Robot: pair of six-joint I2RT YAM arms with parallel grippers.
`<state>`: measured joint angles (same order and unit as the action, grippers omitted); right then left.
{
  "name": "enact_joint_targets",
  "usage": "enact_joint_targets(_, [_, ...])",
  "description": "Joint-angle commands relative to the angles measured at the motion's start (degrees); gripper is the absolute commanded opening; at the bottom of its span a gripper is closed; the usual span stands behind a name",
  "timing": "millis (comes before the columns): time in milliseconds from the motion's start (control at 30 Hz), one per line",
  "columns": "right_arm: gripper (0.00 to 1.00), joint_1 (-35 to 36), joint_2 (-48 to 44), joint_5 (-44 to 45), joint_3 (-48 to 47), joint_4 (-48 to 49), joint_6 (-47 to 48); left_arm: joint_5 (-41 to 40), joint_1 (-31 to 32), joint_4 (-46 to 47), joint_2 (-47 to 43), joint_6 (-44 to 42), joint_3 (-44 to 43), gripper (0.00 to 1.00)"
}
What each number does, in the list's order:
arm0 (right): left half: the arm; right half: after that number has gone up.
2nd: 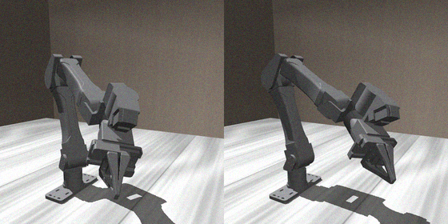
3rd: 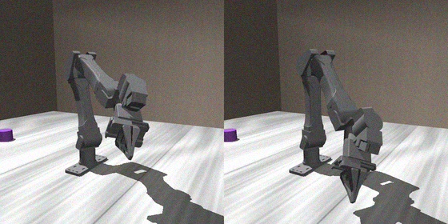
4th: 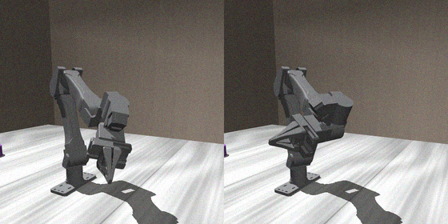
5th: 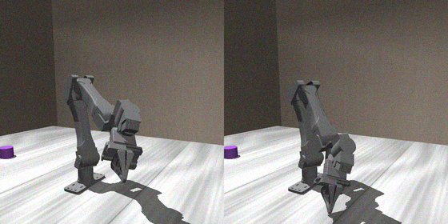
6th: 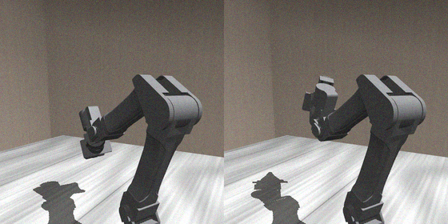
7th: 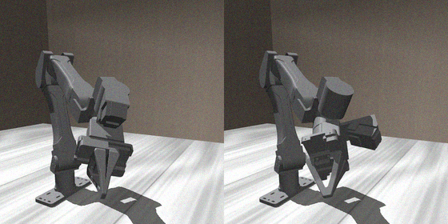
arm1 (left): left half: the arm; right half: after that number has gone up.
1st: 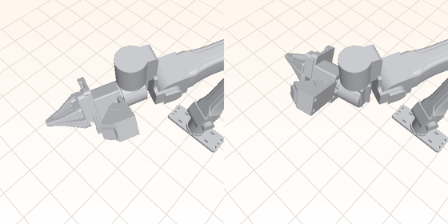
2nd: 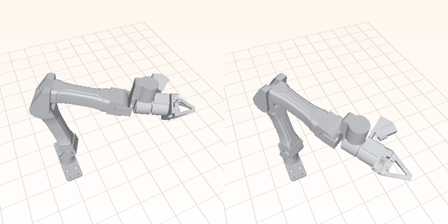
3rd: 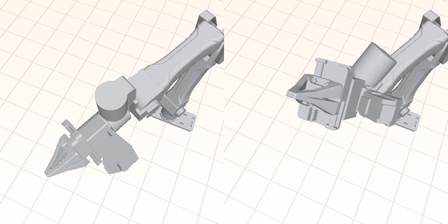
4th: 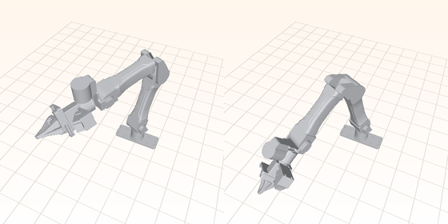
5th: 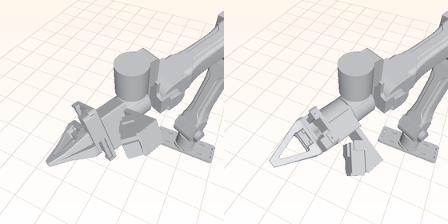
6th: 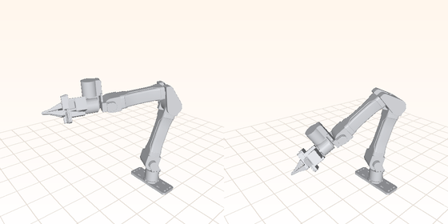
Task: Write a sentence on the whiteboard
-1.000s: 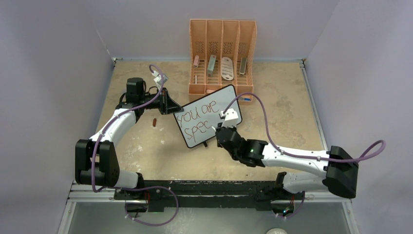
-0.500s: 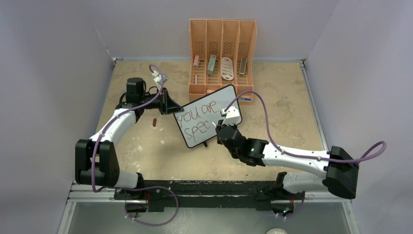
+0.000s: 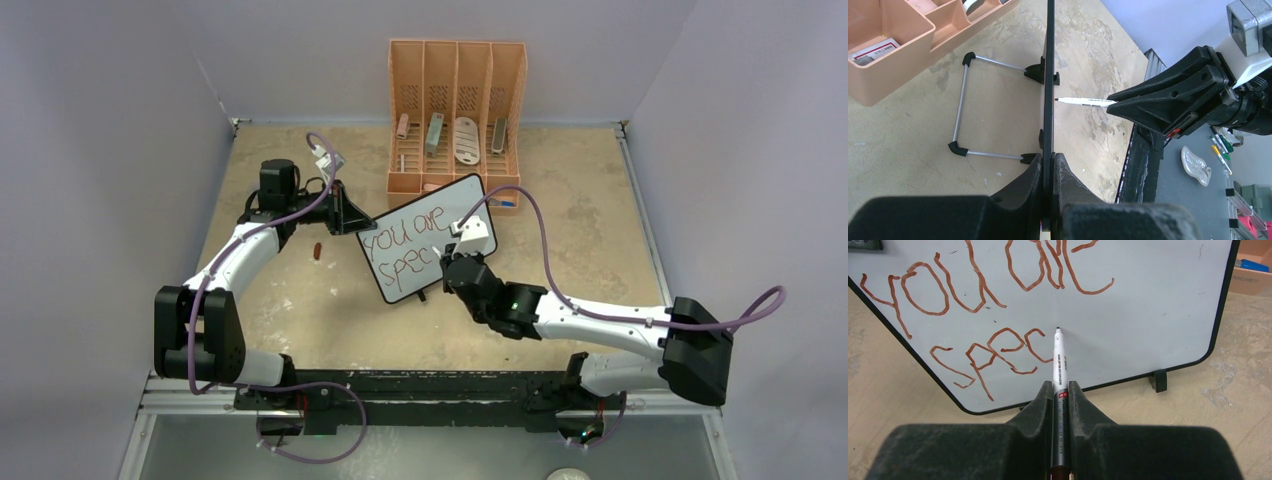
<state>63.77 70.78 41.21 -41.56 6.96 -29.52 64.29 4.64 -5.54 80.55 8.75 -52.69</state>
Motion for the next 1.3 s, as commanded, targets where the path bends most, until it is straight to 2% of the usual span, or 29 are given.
enact_joint_targets(0, [0.0, -0.35, 0.29, 1.53, -2.91, 3.19, 1.16, 0.64, 0.45, -0.64, -0.58, -1.28, -1.86, 0.0])
enact_joint_targets(1267, [0.0, -1.1, 1.64, -1.39, -3.0, 1.67, 0.54, 0.48, 0.54, -0.77, -0.66, -1.3, -1.82, 0.0])
